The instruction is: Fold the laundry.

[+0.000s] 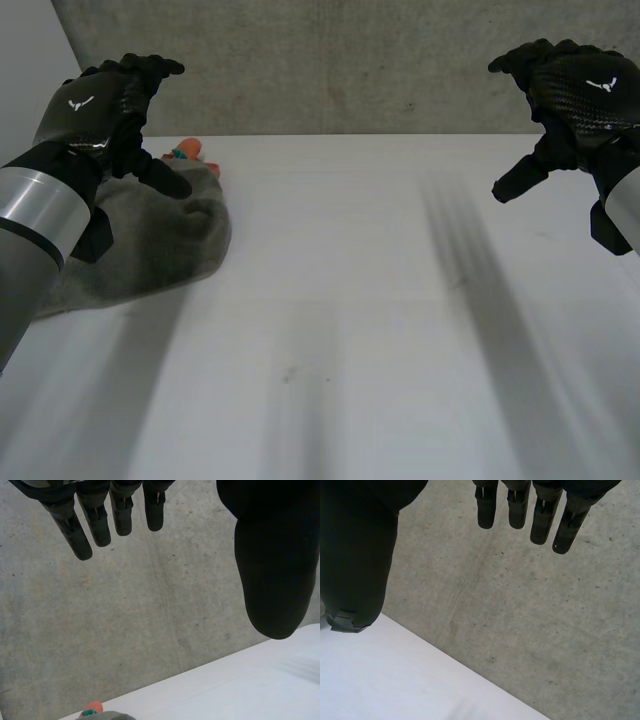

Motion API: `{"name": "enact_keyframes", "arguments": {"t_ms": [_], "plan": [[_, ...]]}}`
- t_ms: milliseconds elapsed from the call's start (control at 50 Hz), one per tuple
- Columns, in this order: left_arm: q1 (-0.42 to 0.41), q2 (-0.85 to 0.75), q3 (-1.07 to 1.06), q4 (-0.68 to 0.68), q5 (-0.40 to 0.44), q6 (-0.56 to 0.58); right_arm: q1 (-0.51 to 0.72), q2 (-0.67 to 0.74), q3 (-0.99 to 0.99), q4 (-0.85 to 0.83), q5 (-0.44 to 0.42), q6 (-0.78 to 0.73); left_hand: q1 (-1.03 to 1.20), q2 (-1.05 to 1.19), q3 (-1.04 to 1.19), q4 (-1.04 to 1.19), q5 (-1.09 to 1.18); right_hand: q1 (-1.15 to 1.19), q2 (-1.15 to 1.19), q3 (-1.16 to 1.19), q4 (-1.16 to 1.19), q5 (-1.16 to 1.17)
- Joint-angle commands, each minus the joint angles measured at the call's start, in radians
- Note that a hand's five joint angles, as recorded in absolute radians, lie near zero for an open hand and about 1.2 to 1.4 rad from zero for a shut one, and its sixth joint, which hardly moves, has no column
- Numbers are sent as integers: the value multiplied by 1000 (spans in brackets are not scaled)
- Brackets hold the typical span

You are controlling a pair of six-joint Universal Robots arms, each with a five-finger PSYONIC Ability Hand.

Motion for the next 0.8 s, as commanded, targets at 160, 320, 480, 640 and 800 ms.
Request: {"name": "enact_keyframes", "arguments": {"t_ms": [160, 320, 480, 640, 800], "plan": [[3, -16, 12, 1, 2, 10, 0, 9, -6, -1, 5, -33, 15, 5, 4, 8, -3, -25, -57, -57, -63, -57], [12, -145, 53, 10, -3, 290, -2, 17, -6, -3, 3, -53, 24, 14, 13, 17, 6, -25, -57, -57, -63, -57], [93, -383, 102, 106, -1, 650, 0, 89, -7, -1, 2, -86, 68, 58, 57, 61, 50, -25, -57, -57, -63, -57], [149, -688, 229, 234, -3, 795, 2, 158, -7, 2, 2, -105, 132, 123, 122, 125, 115, -25, -57, -57, -63, -57], [170, -786, 288, 255, -6, 848, 11, 172, -4, 0, 3, -108, 1195, 1185, 1184, 1188, 1177, -25, -57, -57, -63, -57]]}}
